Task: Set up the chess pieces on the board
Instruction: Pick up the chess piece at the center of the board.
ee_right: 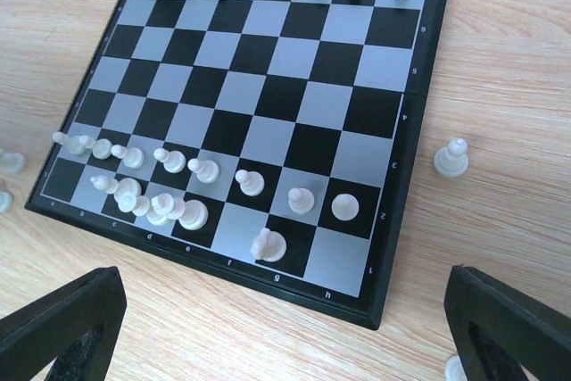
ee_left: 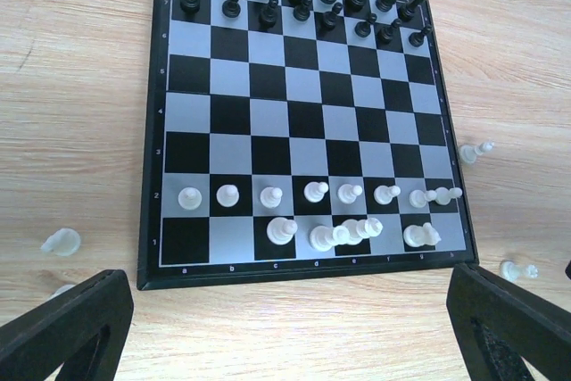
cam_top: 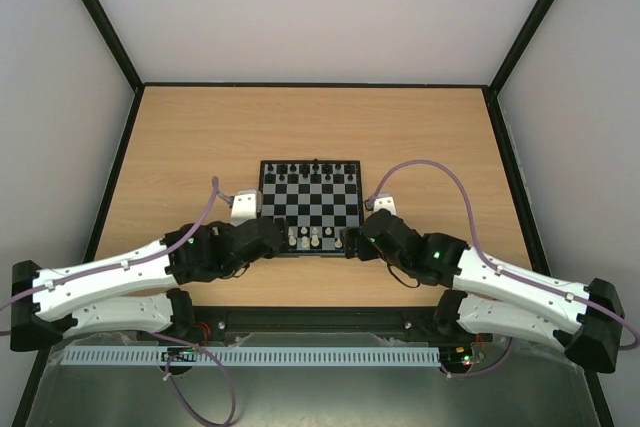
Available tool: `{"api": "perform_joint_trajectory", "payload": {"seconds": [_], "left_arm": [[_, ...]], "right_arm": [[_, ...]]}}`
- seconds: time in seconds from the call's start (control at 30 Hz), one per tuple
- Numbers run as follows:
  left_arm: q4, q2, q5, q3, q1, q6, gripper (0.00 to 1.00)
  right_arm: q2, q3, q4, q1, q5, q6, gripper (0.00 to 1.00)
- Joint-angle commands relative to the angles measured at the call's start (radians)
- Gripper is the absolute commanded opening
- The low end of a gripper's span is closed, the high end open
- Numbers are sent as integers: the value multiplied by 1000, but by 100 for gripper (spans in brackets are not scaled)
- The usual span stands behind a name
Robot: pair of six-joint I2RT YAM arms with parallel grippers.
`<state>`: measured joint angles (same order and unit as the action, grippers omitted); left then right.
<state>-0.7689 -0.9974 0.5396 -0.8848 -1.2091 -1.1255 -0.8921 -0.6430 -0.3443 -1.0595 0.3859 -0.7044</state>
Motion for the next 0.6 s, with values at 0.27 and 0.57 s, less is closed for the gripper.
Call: {"api": "perform_joint_trajectory", "payload": {"seconds": [0.27,0.57], "left_arm": [[25,61,18,98,-9,15,99],[112,22,-20,169,-8,71,99]], "right_arm": [[-62,9,-114,9,49,-132,99],[-35,70,-200,18,63,-265,96]]}}
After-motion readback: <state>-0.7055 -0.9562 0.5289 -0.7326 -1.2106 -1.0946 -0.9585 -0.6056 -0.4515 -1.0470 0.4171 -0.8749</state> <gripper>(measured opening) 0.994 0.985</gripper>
